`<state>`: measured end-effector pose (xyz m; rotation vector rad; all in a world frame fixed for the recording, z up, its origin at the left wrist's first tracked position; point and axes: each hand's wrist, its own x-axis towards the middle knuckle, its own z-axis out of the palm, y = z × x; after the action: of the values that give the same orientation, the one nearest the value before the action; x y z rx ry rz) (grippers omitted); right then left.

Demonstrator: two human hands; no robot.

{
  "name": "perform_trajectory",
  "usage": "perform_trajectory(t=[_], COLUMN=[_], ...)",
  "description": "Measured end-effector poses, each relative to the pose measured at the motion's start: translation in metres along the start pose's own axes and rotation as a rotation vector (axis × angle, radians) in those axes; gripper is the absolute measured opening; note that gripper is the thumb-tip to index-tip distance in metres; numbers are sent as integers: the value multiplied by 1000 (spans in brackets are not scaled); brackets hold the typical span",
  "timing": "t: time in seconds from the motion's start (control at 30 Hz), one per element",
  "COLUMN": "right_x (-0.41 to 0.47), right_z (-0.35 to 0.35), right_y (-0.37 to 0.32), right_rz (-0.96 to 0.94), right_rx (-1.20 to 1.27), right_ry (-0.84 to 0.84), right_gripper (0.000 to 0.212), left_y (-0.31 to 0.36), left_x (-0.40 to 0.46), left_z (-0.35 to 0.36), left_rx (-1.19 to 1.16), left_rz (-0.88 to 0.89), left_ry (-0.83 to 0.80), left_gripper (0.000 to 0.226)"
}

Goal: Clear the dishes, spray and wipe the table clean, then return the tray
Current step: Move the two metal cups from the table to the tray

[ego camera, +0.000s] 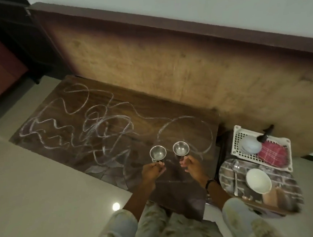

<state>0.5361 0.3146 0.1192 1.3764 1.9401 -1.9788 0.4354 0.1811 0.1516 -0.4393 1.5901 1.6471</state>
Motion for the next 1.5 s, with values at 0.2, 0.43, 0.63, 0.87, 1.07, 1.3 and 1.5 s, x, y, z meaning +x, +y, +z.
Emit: perform_trajectory(t=[0.2,0.43,0.63,0.87,1.07,1.3,1.5], right_x=[-29,-53,-73,-108,-124,-112,-82], right_z=[-26,-53,-98,-179,-255,-289,-283], right_y=[26,62,91,139,187,231,239], right_rz=[79,124,167,115,131,235,262], right_rx=[94,223,306,259,271,301,448], right_ry=[165,247,366,453,585,663,717], right_gripper=[22,24,21,19,25,21,13], left_y=[-19,-54,-87,-148,-193,-213,-235], left_x=[-11,-16,-36,-65,-83,-65,-32], left_z=[28,60,101,178,260,359,409], left_rx=[177,389,541,696,844,1248,1519], left_rz=[-60,-132,-146,-95,-56,229,370], left_ry=[-97,-213,-263,-335,-394,-474,-565], left_gripper=[16,19,8,15,13,17,23])
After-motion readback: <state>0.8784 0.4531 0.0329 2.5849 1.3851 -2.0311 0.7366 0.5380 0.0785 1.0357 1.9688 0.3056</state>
